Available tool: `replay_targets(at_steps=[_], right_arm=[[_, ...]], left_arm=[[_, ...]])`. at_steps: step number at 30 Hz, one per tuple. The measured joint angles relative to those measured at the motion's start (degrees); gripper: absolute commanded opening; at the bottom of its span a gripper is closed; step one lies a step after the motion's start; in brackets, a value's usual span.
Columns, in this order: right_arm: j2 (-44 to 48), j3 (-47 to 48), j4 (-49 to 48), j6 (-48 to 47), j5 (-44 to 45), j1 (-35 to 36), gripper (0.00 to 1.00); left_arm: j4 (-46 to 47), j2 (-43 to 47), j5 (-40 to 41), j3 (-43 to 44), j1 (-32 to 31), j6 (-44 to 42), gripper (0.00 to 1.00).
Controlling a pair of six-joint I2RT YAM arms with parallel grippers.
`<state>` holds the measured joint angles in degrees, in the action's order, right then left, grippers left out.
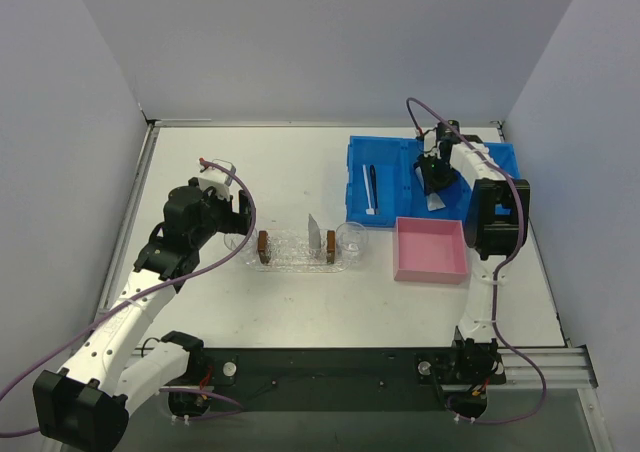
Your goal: Prepare toiletry sets of a toothbrush and toothpaste on the tray
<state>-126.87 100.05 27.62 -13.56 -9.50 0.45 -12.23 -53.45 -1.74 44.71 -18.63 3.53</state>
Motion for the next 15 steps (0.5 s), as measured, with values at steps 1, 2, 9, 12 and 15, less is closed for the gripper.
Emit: replay_targets(at_steps=[1,2,9,12,15], right_arm=[[0.5,-0.5,0.0,0.0,0.2,0.0,0.09],[0.9,-1.0,0.0,0.0,0.3,0.0,0.08],[3.9,-4.1,0.1,0.0,0.5,0.0,0.00],[6.6,-5.0,0.1,0.2,0.5,0.0,0.00],[10.3,-5.8,-0.1,0.3,0.4,0.0,0.00]], left_arm=[[0.0,0.0,0.0,0.0,0.0,0.0,0.88],[0.0,0.0,0.0,0.0,0.0,0.0,0.88],[0.0,0.1,0.0,0.0,0.0,0.0,0.88],[0.0,0.2,0.0,0.0,0.0,0.0,0.88],[0.0,0.2,0.0,0.0,0.0,0.0,0.87]])
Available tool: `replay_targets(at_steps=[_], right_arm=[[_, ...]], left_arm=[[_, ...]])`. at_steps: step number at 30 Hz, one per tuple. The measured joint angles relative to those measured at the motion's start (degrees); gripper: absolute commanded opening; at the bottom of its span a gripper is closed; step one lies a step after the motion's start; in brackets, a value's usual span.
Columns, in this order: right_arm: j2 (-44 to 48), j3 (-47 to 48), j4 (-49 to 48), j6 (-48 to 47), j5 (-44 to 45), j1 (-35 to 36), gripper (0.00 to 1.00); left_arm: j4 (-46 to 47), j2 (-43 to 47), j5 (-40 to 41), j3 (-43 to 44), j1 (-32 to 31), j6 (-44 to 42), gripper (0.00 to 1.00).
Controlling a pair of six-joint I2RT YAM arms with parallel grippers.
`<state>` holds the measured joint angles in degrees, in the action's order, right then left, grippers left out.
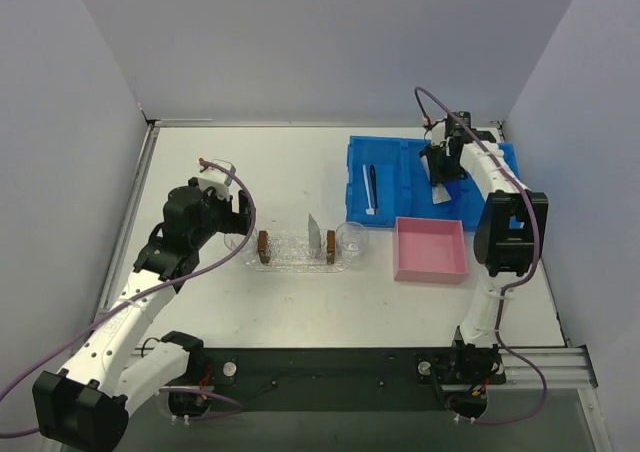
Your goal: Prepare toiletry sets of a toothbrush and toothpaste on the tray
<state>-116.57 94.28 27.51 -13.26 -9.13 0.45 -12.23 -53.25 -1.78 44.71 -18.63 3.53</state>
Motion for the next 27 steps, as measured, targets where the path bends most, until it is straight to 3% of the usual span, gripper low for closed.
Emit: replay_targets(at_steps=[14,20,27], right_arm=[[20.8,-9.1,-0.7,1.9,-0.3,3.1,0.00],[34.7,-14.9,-0.6,3.5,1.7,14.2,0.00],[44.9,-20.5,-0.2,7.2,3.9,32.5,0.00]], left_arm=[[2.8,-1.9,-2.7,1.7,0.0,2.5,0.85],[6.9,-8.4,-9.1,8.6,-2.9,7.4,0.84],[17.4,-8.9,-24.7,5.8,-4.3,16.1,0.87]])
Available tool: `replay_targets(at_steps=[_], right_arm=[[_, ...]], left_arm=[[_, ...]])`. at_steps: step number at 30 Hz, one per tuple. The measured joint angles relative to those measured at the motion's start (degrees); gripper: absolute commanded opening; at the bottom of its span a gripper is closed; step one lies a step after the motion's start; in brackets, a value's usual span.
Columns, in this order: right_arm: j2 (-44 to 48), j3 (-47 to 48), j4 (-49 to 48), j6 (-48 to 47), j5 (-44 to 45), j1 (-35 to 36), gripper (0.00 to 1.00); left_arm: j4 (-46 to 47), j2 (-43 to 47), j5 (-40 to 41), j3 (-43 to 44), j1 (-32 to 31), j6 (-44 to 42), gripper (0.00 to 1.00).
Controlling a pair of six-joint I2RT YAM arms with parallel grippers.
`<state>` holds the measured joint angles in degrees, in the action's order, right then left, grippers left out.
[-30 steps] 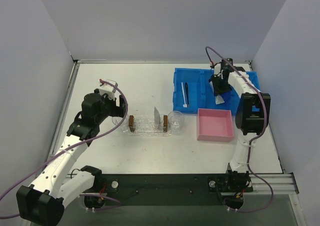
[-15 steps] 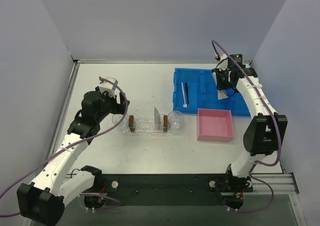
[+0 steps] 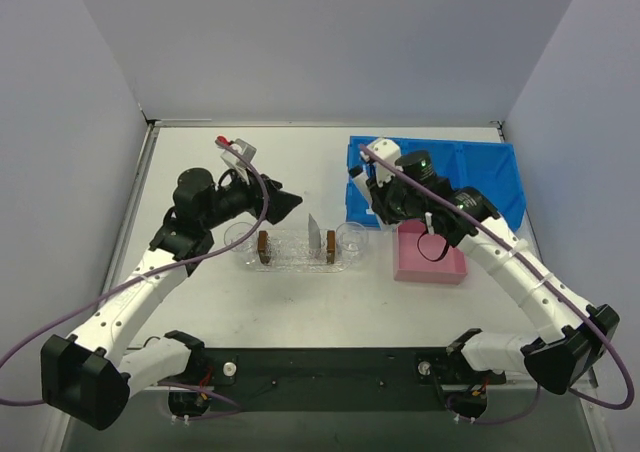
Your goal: Prepare toiletry sets of a toothbrush and toothpaste on the tray
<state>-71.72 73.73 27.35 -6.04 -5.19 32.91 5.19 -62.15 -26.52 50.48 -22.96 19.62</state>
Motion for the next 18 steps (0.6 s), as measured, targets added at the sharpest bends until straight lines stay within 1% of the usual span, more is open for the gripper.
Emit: replay_targets(at_steps=[5,9,12,18], right_arm=[[0.1,-3.3,0.2,3.1,2.0,9.3,0.00],[-1.2,-3.3,-0.1,4.2,4.2,15.3,0.00],[-3.1,-2.4,-0.1,4.2,5.3,17.9,0.00],[-6.0,-0.7,-0.3,4.1,8.3,20.9,0.00]], left_arm=[[3.5,0.8,-7.8,-2.1,-1.7,3.3,0.88],[6.3,0.6,-11.6,-2.2,-2.7,5.5,0.88],[6.9,-0.4,-12.6,-2.2,-3.0,6.7,0.88],[5.0,-2.6,-11.6,-2.2,-3.0,7.1,0.88]])
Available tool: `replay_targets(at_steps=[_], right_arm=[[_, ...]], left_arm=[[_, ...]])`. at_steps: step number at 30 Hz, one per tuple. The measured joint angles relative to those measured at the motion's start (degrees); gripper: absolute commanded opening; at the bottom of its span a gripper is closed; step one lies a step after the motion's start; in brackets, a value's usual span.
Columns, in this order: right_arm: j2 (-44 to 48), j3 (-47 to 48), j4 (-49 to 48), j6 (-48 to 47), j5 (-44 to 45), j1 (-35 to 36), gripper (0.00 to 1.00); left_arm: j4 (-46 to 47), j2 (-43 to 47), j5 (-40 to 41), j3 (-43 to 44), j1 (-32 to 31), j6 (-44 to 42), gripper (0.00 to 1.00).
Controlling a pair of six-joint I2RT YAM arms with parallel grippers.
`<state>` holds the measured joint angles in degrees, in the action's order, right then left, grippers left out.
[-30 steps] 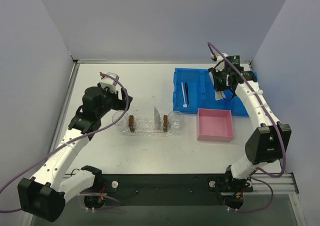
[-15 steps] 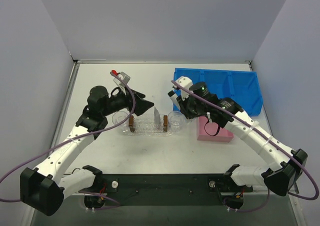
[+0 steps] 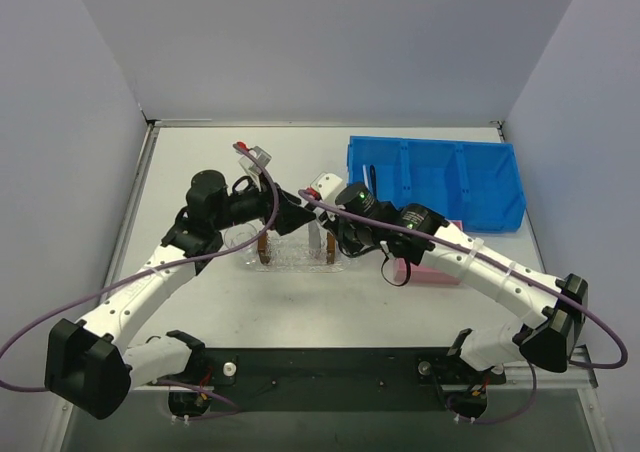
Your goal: Prepare toiletry sets of a toothbrush and toothpaste on the tray
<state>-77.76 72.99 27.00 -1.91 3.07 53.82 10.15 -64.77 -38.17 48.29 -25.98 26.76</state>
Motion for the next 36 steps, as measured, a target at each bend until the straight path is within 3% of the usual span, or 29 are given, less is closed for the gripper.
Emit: replay_targets(at_steps=[7,14,18,24,28,29,32,35,36], right_arm=[[-0.9,2.0,0.1,-0.8,3.0,3.1,0.00],[-1.0,2.5,-0.2,-1.6,4.9,5.1,0.00],[-1.5,2.5,-1.0,-2.5,7.0,5.8,0.00],[-2.2,2.5,-2.7,-3.7,9.5,7.5,0.00],[-2.6,2.5,-3.0,-4.4,11.4,8.1,0.00],[-2.6,2.5,-3.1,-4.5,11.9,8.2,0.00],[-2.6,2.5,-3.2,-4.8,13.0,8.4,0.08],[-2.7,2.5,-3.2,-5.0,13.9,8.5,0.25],[-2.7,2.5,-3.2,-5.0,14.1,8.5,0.38]], left_arm=[[-0.5,-1.6,0.0,0.0,-0.2,1.4,0.88],[-0.3,-1.9,-0.2,0.0,-0.2,3.0,0.78],[0.4,-2.5,-1.0,0.0,-0.2,4.4,0.65],[1.8,-3.5,-2.7,0.0,-0.2,6.5,0.54],[3.1,-3.8,-3.1,0.0,-0.1,7.7,0.39],[3.5,-3.8,-3.3,0.0,-0.1,8.0,0.30],[4.3,-4.0,-3.6,0.0,-0.1,8.6,0.13],[5.0,-4.4,-3.9,0.0,-0.1,8.9,0.00],[5.2,-4.5,-3.9,0.0,-0.1,8.9,0.00]])
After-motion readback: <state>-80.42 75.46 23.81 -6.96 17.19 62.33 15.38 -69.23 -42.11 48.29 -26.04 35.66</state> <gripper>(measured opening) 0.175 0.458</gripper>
